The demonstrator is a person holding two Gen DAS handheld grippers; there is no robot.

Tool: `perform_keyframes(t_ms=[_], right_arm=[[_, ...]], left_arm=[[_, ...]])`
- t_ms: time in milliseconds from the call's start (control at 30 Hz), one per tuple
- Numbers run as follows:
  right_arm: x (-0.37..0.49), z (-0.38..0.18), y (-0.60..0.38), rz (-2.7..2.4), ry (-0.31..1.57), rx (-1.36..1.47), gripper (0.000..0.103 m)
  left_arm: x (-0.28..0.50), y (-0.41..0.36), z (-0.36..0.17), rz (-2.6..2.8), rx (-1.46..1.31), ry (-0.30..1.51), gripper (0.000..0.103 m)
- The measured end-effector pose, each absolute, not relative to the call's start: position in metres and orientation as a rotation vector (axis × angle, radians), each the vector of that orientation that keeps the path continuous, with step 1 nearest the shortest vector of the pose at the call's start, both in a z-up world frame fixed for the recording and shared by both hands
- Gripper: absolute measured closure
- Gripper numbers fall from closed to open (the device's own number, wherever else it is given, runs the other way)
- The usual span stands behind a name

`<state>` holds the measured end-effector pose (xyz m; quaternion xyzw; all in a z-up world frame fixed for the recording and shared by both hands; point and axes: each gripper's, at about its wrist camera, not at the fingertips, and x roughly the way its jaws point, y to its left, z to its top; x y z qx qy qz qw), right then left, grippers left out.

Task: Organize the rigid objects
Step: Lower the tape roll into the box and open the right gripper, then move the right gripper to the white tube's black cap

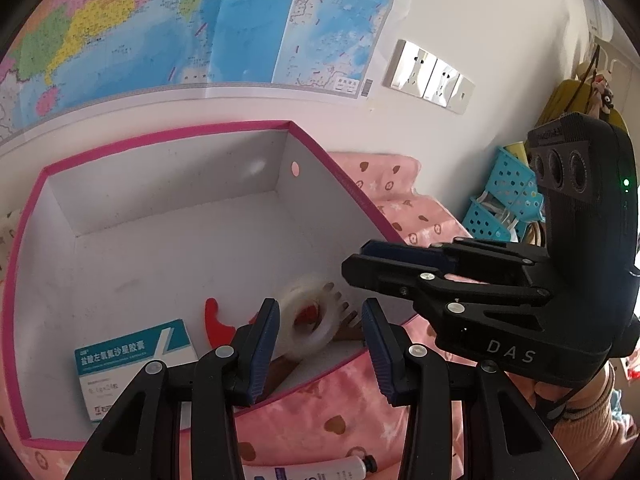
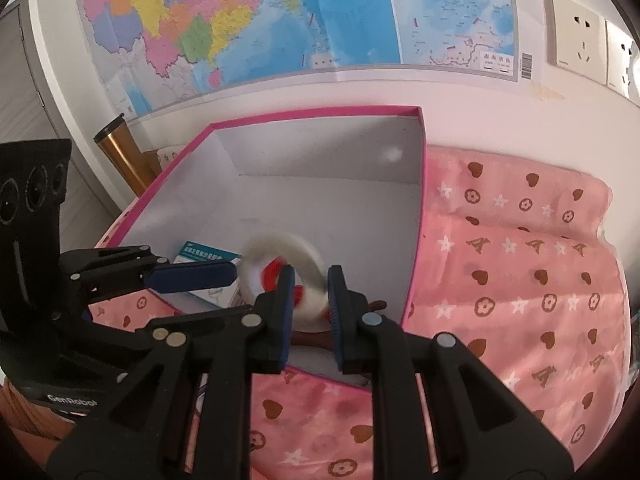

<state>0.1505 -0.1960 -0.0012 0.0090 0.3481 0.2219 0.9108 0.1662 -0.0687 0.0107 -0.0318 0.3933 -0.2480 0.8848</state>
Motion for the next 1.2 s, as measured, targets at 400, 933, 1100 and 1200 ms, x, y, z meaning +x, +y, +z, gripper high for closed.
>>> perform_keyframes(t_ms=[400, 933, 1100, 1200], right_arm=[[0.111, 0.005, -0.214, 0.449, 0.636, 0.047, 0.077], [0.069, -0.075, -0.201, 0.633, 0.875, 0.136, 0.067], [0.066, -0.089, -0.197, 0.65, 0.916, 0.159, 0.067], [0.066, -0.092, -0.194, 0.66, 0.925, 0.173, 0.067]], left_arm=[[0.124, -0.041, 0.026, -0.467, -0.017, 0.684, 0.056], [0.088, -0.008, -0.041, -0.444, -0.1, 0.879, 0.052], [0.082, -0.008, -0.056, -0.466, -0.131, 0.928, 0.052], [0.08, -0.008, -0.064, -0.473, -0.143, 0.956, 0.052]])
